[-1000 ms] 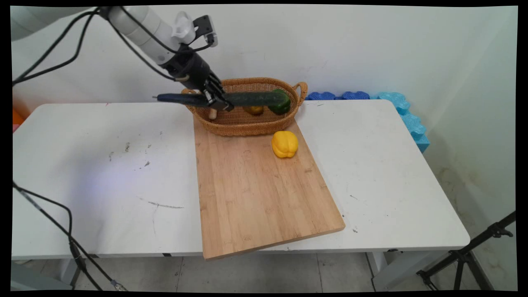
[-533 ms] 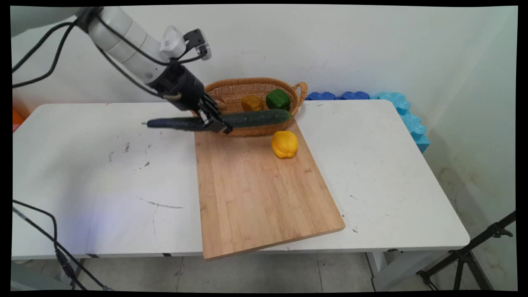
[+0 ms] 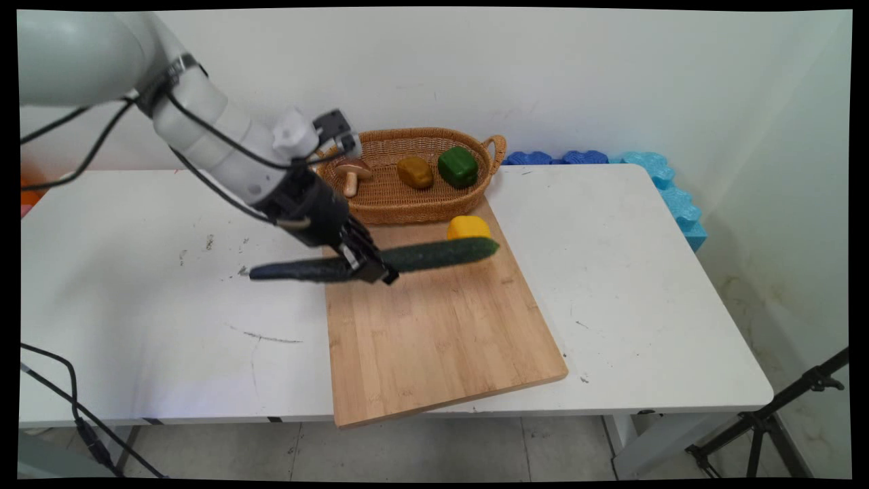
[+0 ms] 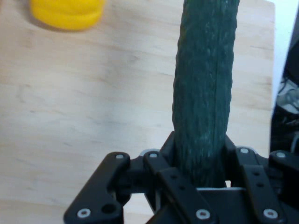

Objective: Place the picked object on the cutting board

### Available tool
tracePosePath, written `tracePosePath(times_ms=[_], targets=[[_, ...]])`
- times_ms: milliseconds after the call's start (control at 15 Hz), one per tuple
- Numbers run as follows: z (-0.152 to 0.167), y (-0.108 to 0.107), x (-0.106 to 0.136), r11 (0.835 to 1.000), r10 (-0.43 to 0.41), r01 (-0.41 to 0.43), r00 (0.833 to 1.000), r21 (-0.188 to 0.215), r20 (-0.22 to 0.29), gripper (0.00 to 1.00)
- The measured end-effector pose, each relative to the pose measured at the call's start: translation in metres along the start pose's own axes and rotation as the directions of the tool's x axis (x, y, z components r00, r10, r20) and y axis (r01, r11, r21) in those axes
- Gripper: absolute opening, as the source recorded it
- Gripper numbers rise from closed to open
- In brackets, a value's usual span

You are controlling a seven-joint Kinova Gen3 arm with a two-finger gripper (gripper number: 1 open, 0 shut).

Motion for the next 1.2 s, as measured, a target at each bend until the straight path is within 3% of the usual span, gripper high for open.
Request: tracePosePath(times_ms=[533,1200], targets=[[0.057,0.018,-0.023,0.995,-0.082,0.083,0.997,-0.060,0.016,0.00],[0.113,0.020,-0.041,0.988,-0.127,0.128,0.992,-0.090,0.017,0.00]])
